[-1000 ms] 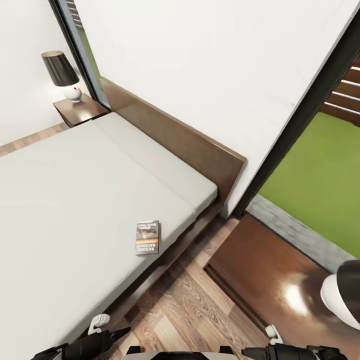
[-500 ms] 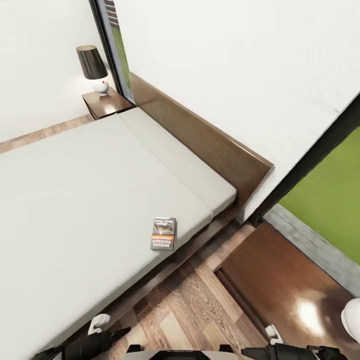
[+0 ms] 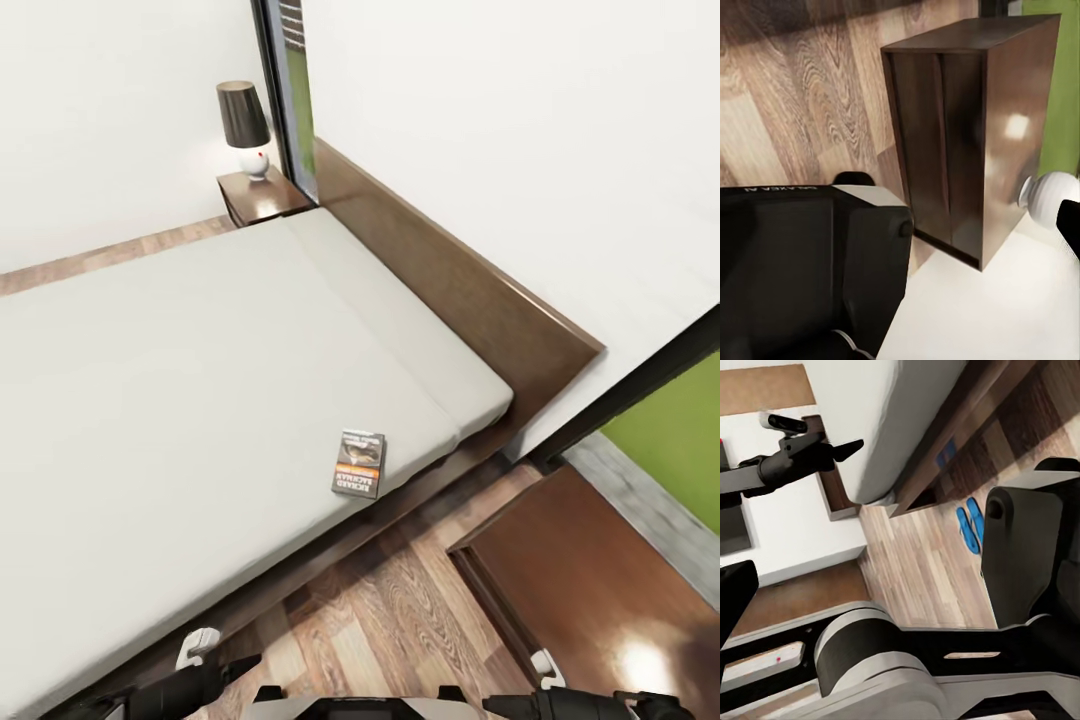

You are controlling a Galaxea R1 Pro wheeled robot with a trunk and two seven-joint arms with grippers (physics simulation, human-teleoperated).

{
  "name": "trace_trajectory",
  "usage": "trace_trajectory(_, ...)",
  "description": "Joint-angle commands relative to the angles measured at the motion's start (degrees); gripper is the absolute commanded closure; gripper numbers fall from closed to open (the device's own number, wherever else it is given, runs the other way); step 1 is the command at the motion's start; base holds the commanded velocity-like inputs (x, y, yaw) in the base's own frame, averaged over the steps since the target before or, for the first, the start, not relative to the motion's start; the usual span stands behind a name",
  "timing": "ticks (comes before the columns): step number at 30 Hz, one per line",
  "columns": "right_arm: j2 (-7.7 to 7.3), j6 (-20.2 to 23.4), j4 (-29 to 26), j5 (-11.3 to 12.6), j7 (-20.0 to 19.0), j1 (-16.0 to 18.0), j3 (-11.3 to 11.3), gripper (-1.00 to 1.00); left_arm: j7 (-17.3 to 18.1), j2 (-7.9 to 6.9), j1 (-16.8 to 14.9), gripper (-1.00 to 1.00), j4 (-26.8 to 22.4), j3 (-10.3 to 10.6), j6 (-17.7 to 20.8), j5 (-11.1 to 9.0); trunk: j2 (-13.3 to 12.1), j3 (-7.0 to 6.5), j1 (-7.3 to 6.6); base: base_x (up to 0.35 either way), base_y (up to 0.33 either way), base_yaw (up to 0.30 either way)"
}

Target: In the bedroom, move the book from the bed onto either nightstand, and place the two sandals side by side next to the bed.

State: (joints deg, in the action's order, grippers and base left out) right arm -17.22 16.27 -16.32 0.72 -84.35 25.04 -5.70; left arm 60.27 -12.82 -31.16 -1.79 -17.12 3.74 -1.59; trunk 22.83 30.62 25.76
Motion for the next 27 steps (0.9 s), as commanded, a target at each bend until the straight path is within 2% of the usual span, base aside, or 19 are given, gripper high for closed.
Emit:
trace_trajectory(1, -0.01, 0.6, -0.02, 0.07, -0.2, 0.0, -0.09, -1.0, 0.2, -0.01, -0.04, -1.0, 0.03, -0.01, 0.4, -0.17, 0.09, 0.1, 0.03, 0.0, 0.0, 0.273)
trace_trajectory(27, -0.01, 0.6, -0.02, 0.07, -0.2, 0.01, -0.1, -1.0, 0.2, -0.01, -0.04, -1.0, 0.03, -0.01, 0.4, -0.16, 0.09, 0.91, 0.03, 0.0, 0.0, 0.273)
